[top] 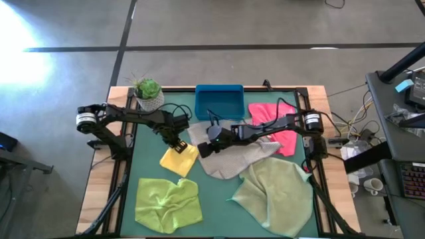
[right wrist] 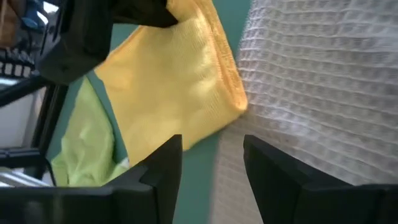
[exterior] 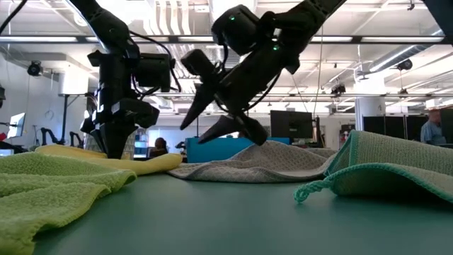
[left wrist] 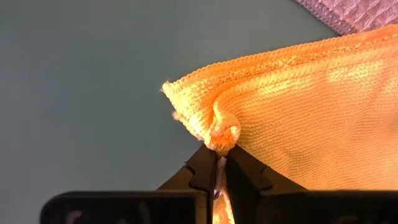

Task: Fold microfiber towels
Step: Put the yellow microfiber cloth into the blue bin

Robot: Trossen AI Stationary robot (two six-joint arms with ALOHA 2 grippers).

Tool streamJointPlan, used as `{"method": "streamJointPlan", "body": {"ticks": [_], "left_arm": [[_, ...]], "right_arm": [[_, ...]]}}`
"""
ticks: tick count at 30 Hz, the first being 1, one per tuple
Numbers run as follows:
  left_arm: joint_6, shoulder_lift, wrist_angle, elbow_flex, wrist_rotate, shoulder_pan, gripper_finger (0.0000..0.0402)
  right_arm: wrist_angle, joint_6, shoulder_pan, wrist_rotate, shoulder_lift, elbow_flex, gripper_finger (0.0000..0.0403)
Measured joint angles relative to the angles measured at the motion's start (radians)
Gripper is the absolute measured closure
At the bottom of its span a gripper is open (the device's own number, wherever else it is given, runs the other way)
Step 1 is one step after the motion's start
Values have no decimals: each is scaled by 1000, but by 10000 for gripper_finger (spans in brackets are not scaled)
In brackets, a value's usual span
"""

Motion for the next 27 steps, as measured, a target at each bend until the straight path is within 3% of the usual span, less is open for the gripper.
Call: {"method": "streamJointPlan", "body": {"ticks": [10, 17, 27], "left_arm": [[9, 0, -3, -2, 0, 0, 389], [16, 0, -3, -3, 0, 1, 389], [38, 0, 3, -11, 0, 1, 389]], "right_arm": [[-16, 72, 6, -10, 162, 144, 250], [-23, 39, 6, -29, 219, 229, 257], [-125, 9, 6, 3, 216, 239, 317]]}}
